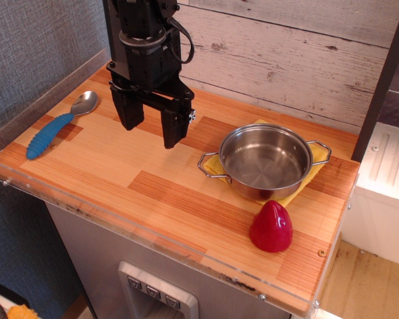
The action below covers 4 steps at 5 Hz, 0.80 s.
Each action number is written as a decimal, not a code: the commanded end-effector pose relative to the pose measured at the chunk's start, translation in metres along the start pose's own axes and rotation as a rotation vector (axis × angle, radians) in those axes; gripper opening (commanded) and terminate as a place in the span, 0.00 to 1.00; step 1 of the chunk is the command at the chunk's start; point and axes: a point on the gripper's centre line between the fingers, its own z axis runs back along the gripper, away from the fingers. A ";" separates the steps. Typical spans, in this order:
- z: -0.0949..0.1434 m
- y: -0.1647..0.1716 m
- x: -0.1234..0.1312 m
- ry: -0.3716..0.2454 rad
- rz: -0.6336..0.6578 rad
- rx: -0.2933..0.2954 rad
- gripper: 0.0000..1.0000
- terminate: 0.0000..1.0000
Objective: Slide the silver pot next to the blue spoon.
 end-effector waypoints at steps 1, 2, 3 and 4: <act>0.000 0.000 0.000 0.000 0.000 0.000 1.00 0.00; -0.002 -0.019 0.019 -0.022 -0.050 -0.005 1.00 0.00; 0.000 -0.041 0.037 -0.056 -0.091 -0.007 1.00 0.00; -0.005 -0.060 0.055 -0.074 -0.115 -0.007 1.00 0.00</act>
